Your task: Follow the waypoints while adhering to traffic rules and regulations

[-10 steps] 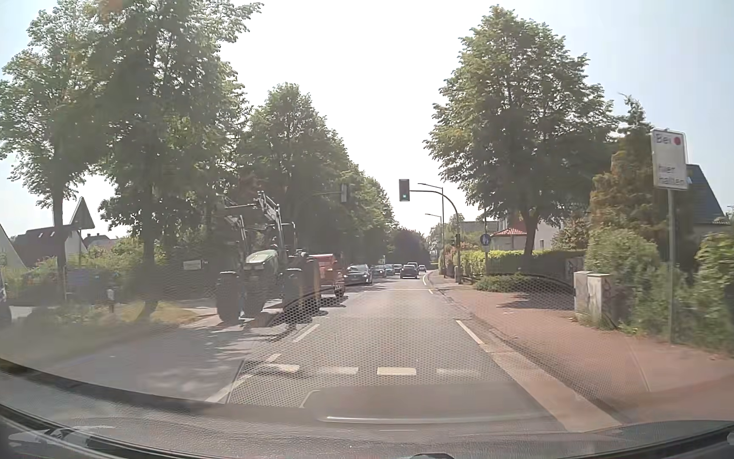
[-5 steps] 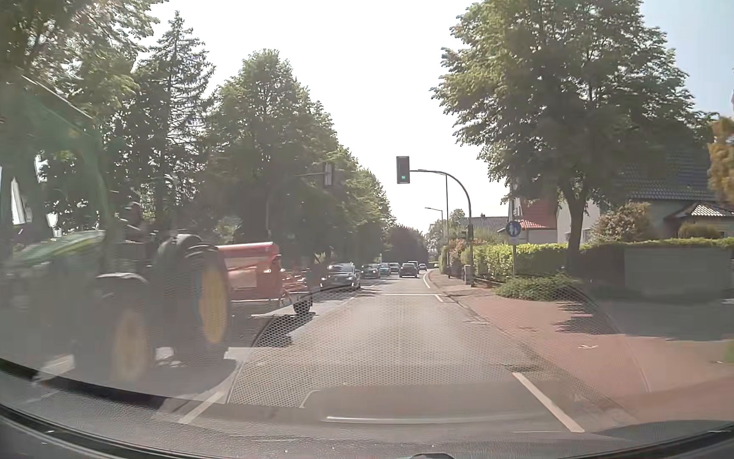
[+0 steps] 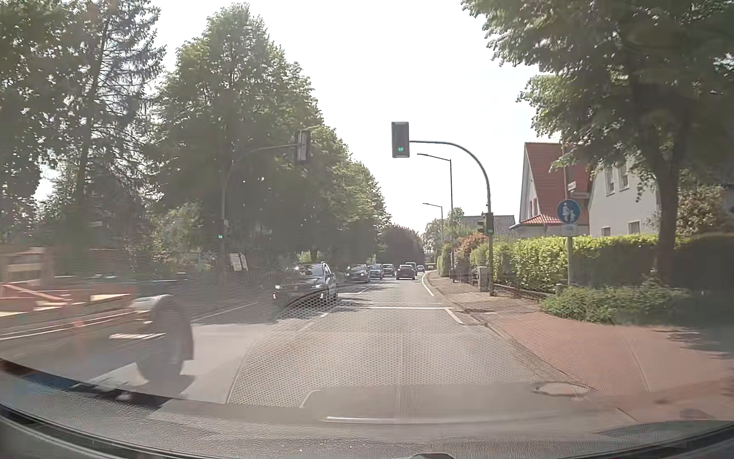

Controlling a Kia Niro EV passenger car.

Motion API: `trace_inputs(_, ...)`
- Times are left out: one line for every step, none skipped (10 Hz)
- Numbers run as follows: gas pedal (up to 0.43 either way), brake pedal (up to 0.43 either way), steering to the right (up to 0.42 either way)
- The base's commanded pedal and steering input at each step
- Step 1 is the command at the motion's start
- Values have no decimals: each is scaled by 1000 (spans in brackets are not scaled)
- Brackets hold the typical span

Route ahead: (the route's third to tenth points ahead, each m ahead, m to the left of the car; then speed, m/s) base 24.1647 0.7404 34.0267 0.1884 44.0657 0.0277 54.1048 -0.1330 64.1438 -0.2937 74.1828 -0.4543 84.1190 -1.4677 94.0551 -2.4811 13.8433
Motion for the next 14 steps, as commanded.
trace_inputs(157,0,5)
trace_inputs(157,0,5)
trace_inputs(157,0,5)
trace_inputs(157,0,5)
trace_inputs(157,0,4)
trace_inputs(157,0,4)
trace_inputs(157,0,4)
trace_inputs(157,0,4)
trace_inputs(157,0,4)
trace_inputs(157,0,4)
trace_inputs(157,0,3)
trace_inputs(157,0,2)
trace_inputs(157,0,0)
trace_inputs(157,0,0)
